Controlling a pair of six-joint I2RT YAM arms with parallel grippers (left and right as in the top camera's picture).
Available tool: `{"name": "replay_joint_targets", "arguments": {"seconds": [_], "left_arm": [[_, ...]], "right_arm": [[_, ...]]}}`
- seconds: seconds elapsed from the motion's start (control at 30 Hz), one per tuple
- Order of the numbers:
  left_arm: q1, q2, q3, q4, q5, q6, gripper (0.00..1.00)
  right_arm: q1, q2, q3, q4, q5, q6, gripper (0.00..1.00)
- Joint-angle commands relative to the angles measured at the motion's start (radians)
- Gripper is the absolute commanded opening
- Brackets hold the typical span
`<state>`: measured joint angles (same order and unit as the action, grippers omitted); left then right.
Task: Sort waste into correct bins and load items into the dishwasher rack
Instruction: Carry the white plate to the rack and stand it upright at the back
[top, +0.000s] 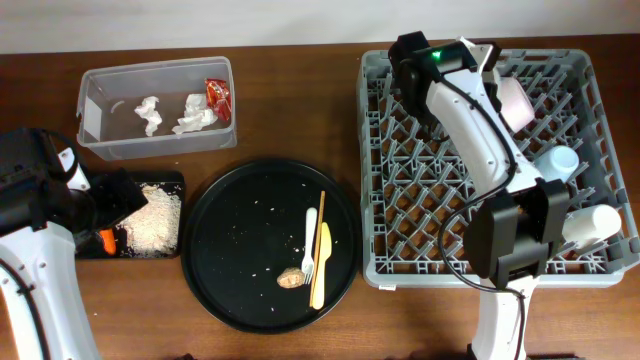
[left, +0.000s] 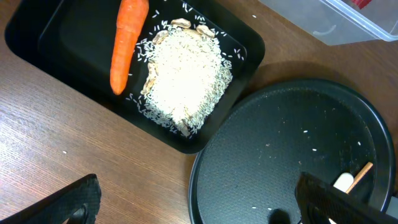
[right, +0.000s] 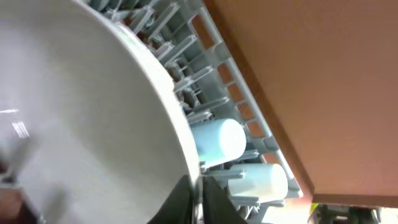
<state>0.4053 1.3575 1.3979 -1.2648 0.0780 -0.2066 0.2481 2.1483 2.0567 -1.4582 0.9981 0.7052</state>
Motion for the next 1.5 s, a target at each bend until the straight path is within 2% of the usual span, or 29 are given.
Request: {"name": "replay_joint_targets", "arguments": {"seconds": [0.0,0.03,0.1,0.2,0.27,0.33,0.37,0.4,0.43,0.47,0.53,0.63,0.8,0.83,1.03,1.1,1.17,1.23,1.47], "left_arm": [[0.003,-0.009,0.003,0.000,0.004,-0.010,0.99],[0.003,-0.009,0.003,0.000,0.004,-0.010,0.99],[0.003,-0.009,0.003,0.000,0.004,-0.010,0.99],[0.003,-0.009,0.003,0.000,0.004,-0.010,0.99],[0.003,-0.009,0.003,0.000,0.004,-0.010,0.99],[0.003,-0.009,0.003,0.000,0.004,-0.010,0.99],[0.003,-0.009,0.003,0.000,0.004,-0.010,0.99],[0.003,-0.009,0.003,0.000,0.004,-0.010,0.99],[0.003,-0.009,0.003,0.000,0.004,-0.010,0.99],[0.003,-0.009,0.003,0.000,0.004,-0.010,0.99],[0.003,-0.009,0.003,0.000,0.004,-0.010,0.99],[0.003,-0.009,0.003,-0.001,0.004,-0.010,0.99],[0.003,-0.009,0.003,-0.001,0.004,-0.010,0.99],[0.003,-0.009,0.003,-0.001,0.004,-0.010,0.99],[0.003,-0.009,0.003,-0.001,0.004,-0.010,0.99],[0.003,-0.009,0.003,-0.001,0.004,-0.010,0.99],[0.003,-0.009,0.003,-0.001,0.004,-0.010,0.99],[0.003,-0.009,0.003,-0.001,0.004,-0.010,0.99],[0.003,-0.009,0.003,-0.001,0.004,-0.010,0.99]], "right_arm": [[-0.006,0.008,-0.004,0.000,-0.117,0.018,0.46],[-0.004,0.007,-0.003,-0.002,-0.142,0.017,0.59],[0.010,0.003,-0.002,-0.002,-0.153,0.006,0.67],[0.047,-0.039,0.009,-0.002,-0.150,0.006,0.76],[0.046,-0.091,0.021,-0.013,-0.162,0.006,0.78],[0.013,-0.188,0.024,-0.013,-0.253,0.006,0.77],[-0.021,-0.232,0.024,-0.003,-0.305,0.005,0.72],[-0.081,-0.277,0.024,0.019,-0.387,-0.038,0.55],[-0.153,-0.303,0.024,0.035,-0.466,-0.090,0.20],[-0.202,-0.306,0.024,0.034,-0.515,-0.115,0.04],[-0.344,-0.280,0.017,0.033,-0.695,-0.258,0.04],[-0.414,-0.207,0.006,0.033,-0.837,-0.387,0.04],[-0.355,-0.082,0.006,0.037,-1.012,-0.553,0.04],[-0.334,-0.081,0.006,0.041,-1.038,-0.594,0.04],[-0.306,-0.098,0.006,0.060,-1.050,-0.608,0.04],[-0.306,-0.098,0.006,0.059,-1.152,-0.711,0.04],[-0.306,-0.100,0.006,0.059,-1.178,-0.730,0.04],[-0.305,-0.100,0.006,0.050,-1.284,-0.827,0.04],[-0.305,-0.100,0.006,0.015,-1.357,-0.911,0.06]]}}
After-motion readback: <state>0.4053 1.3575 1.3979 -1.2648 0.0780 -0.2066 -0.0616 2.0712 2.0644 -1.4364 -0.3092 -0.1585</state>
